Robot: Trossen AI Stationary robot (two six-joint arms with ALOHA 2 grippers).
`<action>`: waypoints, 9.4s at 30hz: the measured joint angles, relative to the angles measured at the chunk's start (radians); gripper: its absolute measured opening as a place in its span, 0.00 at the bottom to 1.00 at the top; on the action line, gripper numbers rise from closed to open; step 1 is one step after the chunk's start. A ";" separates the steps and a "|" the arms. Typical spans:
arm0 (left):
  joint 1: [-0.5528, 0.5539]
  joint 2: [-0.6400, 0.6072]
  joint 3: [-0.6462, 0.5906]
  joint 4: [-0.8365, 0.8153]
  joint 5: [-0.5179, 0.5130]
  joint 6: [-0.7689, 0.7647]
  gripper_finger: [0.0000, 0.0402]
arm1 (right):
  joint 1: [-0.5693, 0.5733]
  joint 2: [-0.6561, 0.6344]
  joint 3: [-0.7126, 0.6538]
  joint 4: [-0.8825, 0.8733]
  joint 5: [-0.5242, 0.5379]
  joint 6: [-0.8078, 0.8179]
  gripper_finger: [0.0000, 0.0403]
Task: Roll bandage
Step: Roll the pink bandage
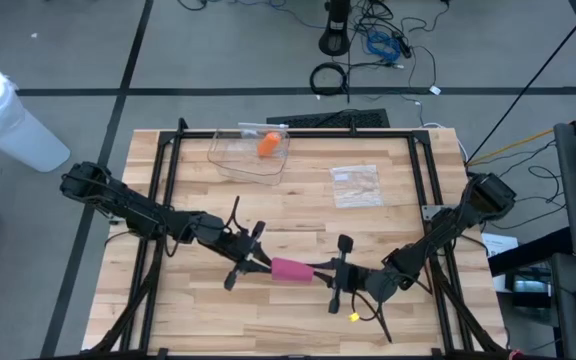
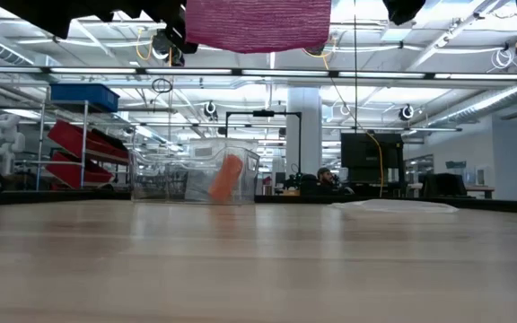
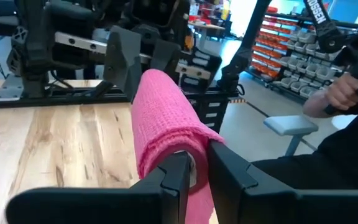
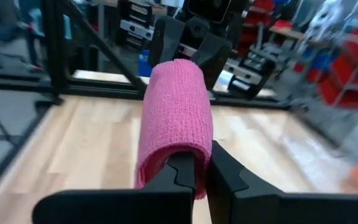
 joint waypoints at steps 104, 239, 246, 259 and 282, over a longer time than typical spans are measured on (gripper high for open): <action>-0.022 0.006 0.000 -0.032 -0.142 -0.082 0.08 | 0.052 0.017 0.000 0.081 0.104 -0.456 0.02; -0.265 -0.026 0.008 -0.285 -0.616 0.489 0.27 | -0.182 -0.046 0.000 -0.243 -0.796 0.725 0.00; -0.290 0.045 0.008 -0.167 -0.523 0.609 0.27 | -0.266 -0.046 0.000 -0.236 -0.958 0.876 0.01; -0.295 0.062 0.007 -0.084 -0.776 0.595 0.27 | -0.283 -0.048 0.000 -0.134 -0.832 0.817 0.02; -0.392 -0.060 0.006 -0.133 -0.902 0.543 0.27 | -0.289 -0.131 0.000 -0.175 -0.761 0.713 0.01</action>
